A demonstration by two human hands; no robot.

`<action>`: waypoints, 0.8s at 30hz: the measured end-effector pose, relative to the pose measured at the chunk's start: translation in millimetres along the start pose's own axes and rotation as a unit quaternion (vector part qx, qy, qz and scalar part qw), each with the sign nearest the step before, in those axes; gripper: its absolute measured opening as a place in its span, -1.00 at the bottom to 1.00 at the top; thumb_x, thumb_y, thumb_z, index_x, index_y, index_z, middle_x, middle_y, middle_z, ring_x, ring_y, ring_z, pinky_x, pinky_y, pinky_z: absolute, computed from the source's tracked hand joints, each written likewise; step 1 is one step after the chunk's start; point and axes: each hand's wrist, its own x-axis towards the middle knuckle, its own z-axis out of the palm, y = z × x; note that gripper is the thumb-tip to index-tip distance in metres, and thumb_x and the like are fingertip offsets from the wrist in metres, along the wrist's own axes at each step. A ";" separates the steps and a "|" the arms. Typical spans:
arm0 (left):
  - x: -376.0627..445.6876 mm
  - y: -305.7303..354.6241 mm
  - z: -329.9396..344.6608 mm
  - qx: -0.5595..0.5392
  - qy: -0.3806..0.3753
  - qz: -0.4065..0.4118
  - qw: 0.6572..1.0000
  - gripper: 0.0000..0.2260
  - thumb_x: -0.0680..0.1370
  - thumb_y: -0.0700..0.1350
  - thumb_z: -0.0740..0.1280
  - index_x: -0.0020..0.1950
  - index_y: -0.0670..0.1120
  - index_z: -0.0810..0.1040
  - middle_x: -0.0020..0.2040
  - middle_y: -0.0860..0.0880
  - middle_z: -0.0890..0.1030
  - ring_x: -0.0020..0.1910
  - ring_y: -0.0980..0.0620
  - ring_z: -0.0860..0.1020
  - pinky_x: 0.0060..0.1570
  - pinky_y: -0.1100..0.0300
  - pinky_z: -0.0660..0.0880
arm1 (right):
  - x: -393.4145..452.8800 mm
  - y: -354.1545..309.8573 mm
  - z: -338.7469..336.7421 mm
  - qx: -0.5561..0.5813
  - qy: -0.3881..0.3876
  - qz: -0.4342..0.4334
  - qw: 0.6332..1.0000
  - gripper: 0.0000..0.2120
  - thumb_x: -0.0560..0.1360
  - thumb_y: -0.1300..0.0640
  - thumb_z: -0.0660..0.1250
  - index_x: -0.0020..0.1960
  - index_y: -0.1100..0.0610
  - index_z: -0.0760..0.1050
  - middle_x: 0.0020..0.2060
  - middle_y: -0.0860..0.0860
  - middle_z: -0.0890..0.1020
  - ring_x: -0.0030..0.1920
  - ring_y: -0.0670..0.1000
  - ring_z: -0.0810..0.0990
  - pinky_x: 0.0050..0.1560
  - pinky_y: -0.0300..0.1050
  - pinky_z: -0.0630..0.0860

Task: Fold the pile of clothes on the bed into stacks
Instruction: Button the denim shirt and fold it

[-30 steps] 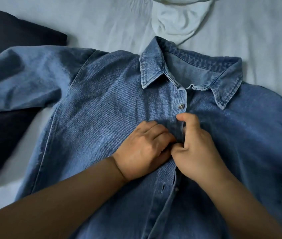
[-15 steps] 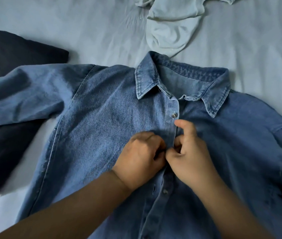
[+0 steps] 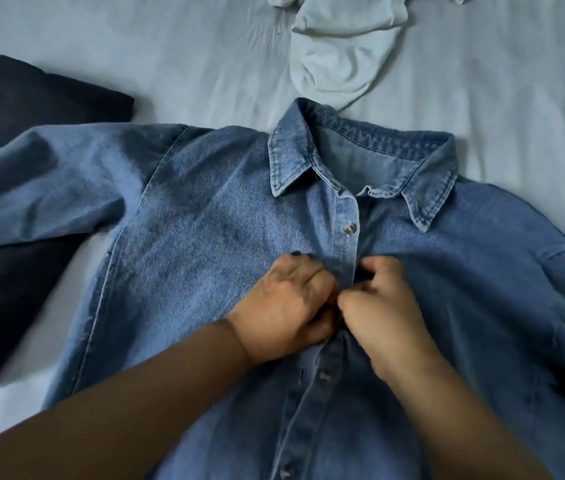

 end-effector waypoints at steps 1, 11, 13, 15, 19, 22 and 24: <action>-0.1 -3.6 1.5 0.005 -0.005 0.019 1.000 -0.80 0.42 -0.05 0.26 -0.19 -0.19 0.53 -0.25 -0.12 0.52 -0.22 -0.10 0.46 -0.08 0.12 0.34 | -2.0 2.6 -0.1 -0.061 -0.009 -0.044 0.997 -0.58 0.41 0.39 0.20 0.20 0.10 0.27 -0.13 0.01 0.55 -0.11 -0.01 0.54 -0.14 -0.22 0.41; 0.1 -3.0 -13.0 -0.125 -0.029 -0.072 0.989 -0.77 0.44 0.00 0.20 -0.12 -0.10 0.56 -0.19 -0.02 0.57 -0.17 0.11 0.44 -0.12 0.34 0.30 | -21.1 43.1 -12.4 -0.300 0.196 -0.313 0.880 -0.61 0.30 0.28 0.46 0.01 0.12 0.34 -0.28 0.11 0.55 -0.27 0.20 0.54 -0.23 -0.02 0.45; -19.1 10.8 -15.8 -0.133 0.026 -0.129 0.982 -0.76 0.46 0.02 0.20 -0.07 -0.09 0.57 -0.15 -0.02 0.57 -0.16 0.11 0.46 -0.12 0.33 0.35 | -42.6 49.1 -15.5 -0.271 0.171 -0.353 0.879 -0.90 0.37 0.20 0.28 -0.14 0.10 0.39 -0.30 0.05 0.50 -0.27 0.15 0.49 -0.24 0.00 0.38; -45.9 30.1 -15.2 -0.160 0.058 -0.162 0.972 -0.85 0.46 -0.01 0.21 -0.05 -0.02 0.51 -0.14 0.01 0.53 -0.18 0.08 0.50 -0.15 0.24 0.43 | -62.8 56.4 -14.2 -0.261 0.127 -0.347 0.892 -0.90 0.40 0.13 0.21 -0.22 0.12 0.47 -0.31 0.03 0.49 -0.26 0.13 0.48 -0.26 0.02 0.42; -88.4 64.7 -10.7 -0.129 0.044 -0.201 0.970 -0.82 0.37 0.05 0.27 -0.07 0.08 0.39 -0.13 0.11 0.45 -0.23 0.11 0.49 -0.28 0.19 0.45 | -83.4 68.3 -6.0 -0.256 0.076 -0.318 0.910 -0.82 0.39 0.07 0.20 -0.19 0.13 0.54 -0.28 0.03 0.53 -0.24 0.12 0.53 -0.19 -0.03 0.40; -98.3 75.7 -7.1 -0.033 0.044 -0.259 0.964 -0.68 0.25 0.19 0.28 -0.11 0.05 0.44 -0.19 0.07 0.48 -0.25 0.10 0.47 -0.30 0.29 0.39 | -87.5 68.3 -0.3 -0.266 0.051 -0.297 0.916 -0.80 0.35 0.08 0.19 -0.16 0.10 0.57 -0.28 0.02 0.54 -0.25 0.13 0.55 -0.21 0.04 0.49; -94.7 78.6 -4.2 0.036 0.046 -0.310 0.949 -0.60 0.20 0.26 0.23 -0.17 -0.01 0.50 -0.24 0.04 0.48 -0.28 0.02 0.51 -0.32 0.18 0.46 | -87.5 67.7 0.2 -0.267 0.044 -0.288 0.919 -0.83 0.34 0.15 0.25 -0.16 0.10 0.60 -0.29 0.02 0.55 -0.26 0.13 0.56 -0.27 0.07 0.54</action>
